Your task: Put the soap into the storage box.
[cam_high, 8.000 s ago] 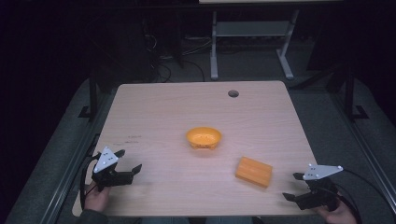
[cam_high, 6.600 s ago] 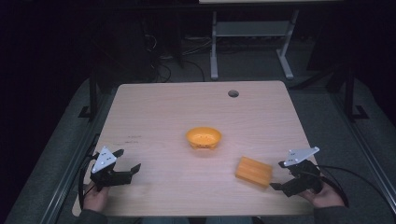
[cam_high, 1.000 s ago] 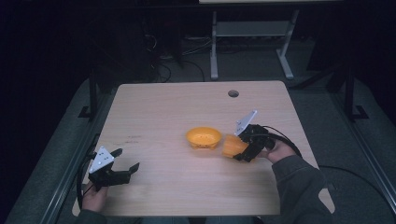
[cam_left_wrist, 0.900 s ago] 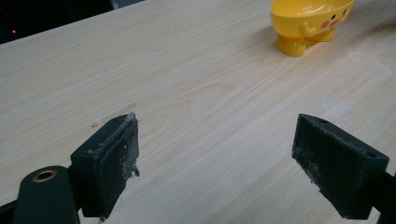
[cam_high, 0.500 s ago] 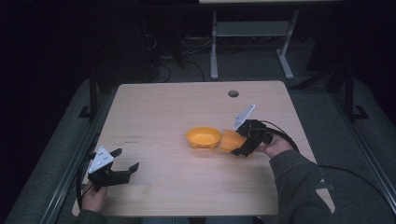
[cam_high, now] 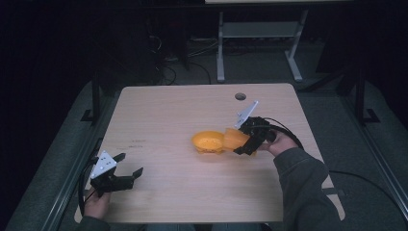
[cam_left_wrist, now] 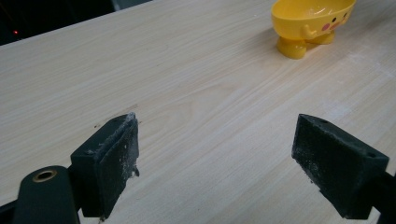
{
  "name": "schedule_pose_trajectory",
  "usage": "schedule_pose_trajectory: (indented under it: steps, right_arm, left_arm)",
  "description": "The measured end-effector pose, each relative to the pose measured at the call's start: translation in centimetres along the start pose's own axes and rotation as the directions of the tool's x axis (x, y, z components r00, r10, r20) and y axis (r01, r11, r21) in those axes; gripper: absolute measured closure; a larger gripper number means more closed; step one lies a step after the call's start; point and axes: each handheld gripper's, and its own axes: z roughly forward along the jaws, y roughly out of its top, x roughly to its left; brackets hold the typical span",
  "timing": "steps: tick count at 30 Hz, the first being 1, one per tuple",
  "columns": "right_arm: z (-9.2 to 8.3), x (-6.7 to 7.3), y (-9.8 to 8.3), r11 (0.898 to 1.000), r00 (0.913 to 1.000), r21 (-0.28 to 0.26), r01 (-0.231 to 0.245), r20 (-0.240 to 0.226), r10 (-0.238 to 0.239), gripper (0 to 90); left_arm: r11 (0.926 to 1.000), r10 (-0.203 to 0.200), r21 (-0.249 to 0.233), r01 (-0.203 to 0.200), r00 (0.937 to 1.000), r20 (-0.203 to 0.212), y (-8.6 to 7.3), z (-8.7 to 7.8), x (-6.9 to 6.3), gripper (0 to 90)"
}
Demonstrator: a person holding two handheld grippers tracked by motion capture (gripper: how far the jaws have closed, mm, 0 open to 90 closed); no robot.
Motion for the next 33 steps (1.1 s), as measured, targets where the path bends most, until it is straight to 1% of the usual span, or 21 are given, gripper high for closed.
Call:
schedule_pose_trajectory:
  steps: [4,5,8,11,13,14,16,17,21,22,23,25,27,29,31,32,33]
  right_arm:
    - [0.0,-0.3,0.9,1.000,0.9999,-0.001,0.011,-0.002,-0.011,20.7]
    - [0.0,-0.4,1.0,1.000,0.9999,-0.010,0.013,-0.005,-0.013,20.7]
    - [0.1,-0.6,1.4,1.000,0.9998,-0.007,0.017,-0.008,-0.017,20.7]
    - [0.2,-0.8,2.2,1.000,0.9995,0.001,0.028,-0.013,-0.028,20.7]
    - [0.2,-0.9,2.5,0.999,0.9994,-0.016,0.029,-0.017,-0.029,20.7]
    - [0.2,-0.9,2.5,0.999,0.9994,-0.016,0.029,-0.017,-0.029,20.7]
    - [0.3,-1.0,3.0,0.999,0.9992,-0.006,0.036,-0.018,-0.036,20.7]
    - [0.4,-1.0,3.3,0.999,0.9989,-0.005,0.044,-0.019,-0.044,20.7]
    - [0.5,-1.1,4.0,0.999,0.9985,-0.005,0.048,-0.024,-0.048,20.7]
    - [0.6,-1.2,4.3,0.998,0.9982,-0.020,0.053,-0.027,-0.054,20.7]
    - [0.7,-1.2,4.5,0.998,0.9978,-0.024,0.057,-0.032,-0.057,20.7]
    - [0.9,-1.2,4.8,0.998,0.9974,-0.013,0.067,-0.027,-0.067,20.7]
    - [1.0,-1.3,5.2,0.998,0.9971,-0.007,0.068,-0.034,-0.068,20.7]
    - [1.2,-1.4,5.6,0.997,0.9962,-0.008,0.079,-0.036,-0.080,20.7]
    - [1.2,-1.4,5.8,0.997,0.9960,-0.006,0.081,-0.036,-0.081,20.7]
    - [1.3,-1.4,6.0,0.996,0.9955,-0.008,0.089,-0.034,-0.089,20.7]
    - [1.3,-1.5,6.3,0.996,0.9951,-0.022,0.089,-0.041,-0.090,20.7]
  left_arm:
    - [1.0000,0.000,-0.001,0.000,1.0000,0.000,0.0,0.0,0.0,14.2]
    - [1.0000,0.000,-0.001,0.000,1.0000,0.000,0.0,0.0,0.0,14.2]
    - [1.0000,-0.001,-0.003,0.001,1.0000,0.000,0.0,0.0,0.0,14.2]
    - [1.0000,-0.001,-0.002,0.001,1.0000,0.001,0.0,0.0,0.0,14.2]
    - [1.0000,0.000,-0.001,0.000,1.0000,0.001,0.0,0.0,0.0,14.2]
    - [1.0000,0.000,-0.001,0.000,1.0000,0.001,0.0,0.0,0.0,14.2]
    - [1.0000,0.001,0.000,-0.001,1.0000,0.002,0.0,0.1,0.0,14.2]
    - [1.0000,0.001,0.000,-0.001,1.0000,0.002,0.0,0.1,0.0,14.2]
    - [1.0000,-0.001,-0.001,0.001,1.0000,0.000,0.0,0.0,0.0,14.2]
    - [1.0000,-0.001,0.000,0.001,1.0000,0.000,0.0,0.0,0.0,14.2]
    - [1.0000,-0.001,-0.004,0.001,1.0000,0.000,0.0,0.0,0.1,14.2]
    - [1.0000,0.000,-0.002,0.000,1.0000,0.000,0.0,0.0,0.1,14.2]
    - [1.0000,0.001,-0.002,-0.001,1.0000,0.000,0.1,0.0,0.1,14.2]
    - [1.0000,0.001,-0.002,-0.001,1.0000,0.000,0.1,0.0,0.1,14.2]
    - [1.0000,0.000,-0.003,0.000,1.0000,0.000,0.1,0.0,0.1,14.2]
    - [1.0000,0.000,-0.003,0.000,1.0000,0.001,0.1,0.0,0.1,14.2]
    - [1.0000,-0.001,-0.005,0.001,1.0000,0.001,0.1,0.0,0.1,14.2]
